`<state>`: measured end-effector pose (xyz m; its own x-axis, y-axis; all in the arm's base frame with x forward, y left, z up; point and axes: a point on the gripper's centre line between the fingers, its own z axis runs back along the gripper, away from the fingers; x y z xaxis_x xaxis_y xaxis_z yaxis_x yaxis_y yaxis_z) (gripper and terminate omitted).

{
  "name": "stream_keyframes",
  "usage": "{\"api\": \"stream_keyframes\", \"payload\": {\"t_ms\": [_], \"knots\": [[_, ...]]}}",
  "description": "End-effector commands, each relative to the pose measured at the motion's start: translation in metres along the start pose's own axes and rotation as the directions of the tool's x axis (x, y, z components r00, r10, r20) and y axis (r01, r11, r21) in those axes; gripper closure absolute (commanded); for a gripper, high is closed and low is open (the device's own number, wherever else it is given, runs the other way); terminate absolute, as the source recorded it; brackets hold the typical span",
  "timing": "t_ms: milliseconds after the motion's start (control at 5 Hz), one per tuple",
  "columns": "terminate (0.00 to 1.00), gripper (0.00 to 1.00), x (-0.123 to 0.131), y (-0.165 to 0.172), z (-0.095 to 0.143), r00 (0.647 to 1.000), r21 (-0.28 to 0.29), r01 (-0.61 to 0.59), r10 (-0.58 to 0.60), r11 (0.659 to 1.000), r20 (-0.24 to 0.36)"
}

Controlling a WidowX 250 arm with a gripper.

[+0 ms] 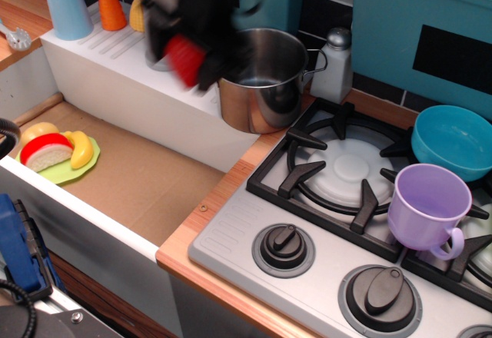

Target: Put strawberry in pot

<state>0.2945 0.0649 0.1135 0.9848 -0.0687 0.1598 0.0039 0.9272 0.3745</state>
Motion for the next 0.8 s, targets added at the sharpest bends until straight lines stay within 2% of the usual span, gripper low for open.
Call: {"api": "stream_keyframes", "payload": {"t_ms": [0, 200, 400, 600], "knots": [[0.0, 1.0, 0.056, 0.008, 0.014, 0.994, -0.048, 0.072, -0.068, 0.996, 0.089], [0.0, 0.0, 0.062, 0.005, 0.004, 0.989, -0.092, 0.091, -0.078, 0.992, 0.129], [0.0, 0.0, 0.062, 0.005, 0.004, 0.989, -0.092, 0.091, -0.078, 0.992, 0.129], [1.0, 0.0, 0.062, 0.005, 0.004, 0.989, -0.092, 0.091, -0.078, 0.992, 0.129]]}}
